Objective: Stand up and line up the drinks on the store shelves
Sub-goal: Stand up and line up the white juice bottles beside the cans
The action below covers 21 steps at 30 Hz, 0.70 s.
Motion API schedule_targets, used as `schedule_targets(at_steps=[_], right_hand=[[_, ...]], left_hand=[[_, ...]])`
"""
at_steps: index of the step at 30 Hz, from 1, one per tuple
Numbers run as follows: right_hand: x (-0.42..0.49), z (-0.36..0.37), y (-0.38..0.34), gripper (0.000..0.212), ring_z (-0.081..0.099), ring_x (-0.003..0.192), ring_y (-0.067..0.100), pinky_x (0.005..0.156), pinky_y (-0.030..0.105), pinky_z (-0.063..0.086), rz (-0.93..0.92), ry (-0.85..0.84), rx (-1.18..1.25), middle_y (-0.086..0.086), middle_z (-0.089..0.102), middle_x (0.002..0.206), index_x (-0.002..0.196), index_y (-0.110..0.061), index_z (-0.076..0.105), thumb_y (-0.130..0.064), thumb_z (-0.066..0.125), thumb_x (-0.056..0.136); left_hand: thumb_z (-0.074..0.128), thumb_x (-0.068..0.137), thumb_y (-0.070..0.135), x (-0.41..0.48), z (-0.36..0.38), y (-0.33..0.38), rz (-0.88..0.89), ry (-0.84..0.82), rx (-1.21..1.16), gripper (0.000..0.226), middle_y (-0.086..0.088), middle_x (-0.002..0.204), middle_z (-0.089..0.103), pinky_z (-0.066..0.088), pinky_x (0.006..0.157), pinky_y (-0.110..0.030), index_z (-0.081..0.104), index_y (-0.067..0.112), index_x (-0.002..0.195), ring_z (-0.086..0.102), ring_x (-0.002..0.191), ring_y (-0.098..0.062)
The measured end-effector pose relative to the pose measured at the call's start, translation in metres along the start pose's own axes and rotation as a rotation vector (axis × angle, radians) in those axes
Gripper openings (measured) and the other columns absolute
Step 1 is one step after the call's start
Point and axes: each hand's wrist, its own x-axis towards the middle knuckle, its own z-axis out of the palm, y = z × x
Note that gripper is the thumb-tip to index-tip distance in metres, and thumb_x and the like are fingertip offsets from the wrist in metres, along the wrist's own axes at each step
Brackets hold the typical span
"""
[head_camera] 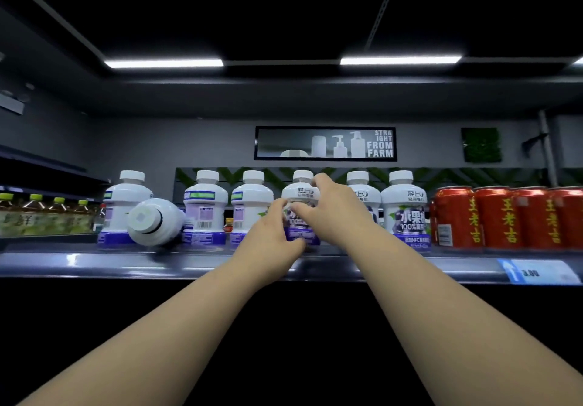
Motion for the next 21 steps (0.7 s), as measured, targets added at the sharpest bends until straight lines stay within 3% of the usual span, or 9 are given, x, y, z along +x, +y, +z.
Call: schedule_targets(at_steps=[4,8,10,14,18,21], right_hand=[[-0.017,-0.005,0.034,0.042,0.054,0.106,0.021,0.088,0.038,0.048,-0.128,0.135,0.037,0.000,0.059,0.117,0.126,-0.022,0.054,-0.037,0.065,0.089],[-0.028,0.000,0.079,0.054,0.050,0.121,0.034,0.099,0.049,0.044,-0.241,0.362,-0.233,0.009,0.057,0.129,0.127,-0.017,0.058,-0.037,0.069,0.077],[-0.034,0.003,0.092,0.063,0.044,0.129,0.037,0.107,0.052,0.038,-0.185,0.346,-0.295,0.012,0.052,0.136,0.132,-0.018,0.055,-0.041,0.071,0.076],[-0.038,0.012,0.100,0.065,0.040,0.133,0.037,0.114,0.053,0.029,-0.153,0.361,-0.331,0.013,0.050,0.139,0.135,-0.019,0.052,-0.046,0.066,0.077],[-0.036,0.014,0.102,0.073,0.038,0.137,0.038,0.115,0.052,0.011,-0.083,0.417,-0.357,0.016,0.050,0.141,0.136,-0.022,0.051,-0.058,0.057,0.073],[-0.037,0.014,0.104,0.076,0.032,0.142,0.036,0.116,0.052,0.005,-0.079,0.394,-0.357,0.012,0.049,0.144,0.141,-0.023,0.047,-0.061,0.052,0.075]], left_hand=[[0.066,0.085,0.026,0.012,0.010,0.007,-0.018,0.113,0.038,0.072,-0.004,0.131,0.057,0.047,0.095,-0.036,0.027,0.025,0.145,0.058,0.111,-0.023],[0.063,0.087,0.023,0.026,0.021,0.017,-0.095,0.133,0.109,0.074,-0.013,0.124,0.059,0.048,0.085,-0.037,0.017,0.020,0.146,0.058,0.101,-0.030],[0.065,0.087,0.027,0.030,0.029,0.020,-0.117,0.149,0.206,0.084,-0.016,0.127,0.057,0.048,0.086,-0.039,0.009,0.017,0.149,0.058,0.106,-0.034],[0.076,0.077,0.048,0.035,0.041,0.022,-0.072,0.245,0.217,0.099,-0.012,0.137,0.050,0.045,0.098,-0.044,0.015,0.018,0.149,0.051,0.122,-0.034],[0.070,0.073,0.068,0.037,0.054,0.022,-0.110,0.167,0.236,0.114,-0.007,0.135,0.055,0.048,0.086,-0.041,0.001,0.022,0.150,0.057,0.117,-0.031],[0.065,0.075,0.072,0.037,0.057,0.018,-0.109,0.212,0.299,0.113,-0.007,0.131,0.060,0.049,0.081,-0.041,-0.002,0.024,0.151,0.060,0.114,-0.032]])
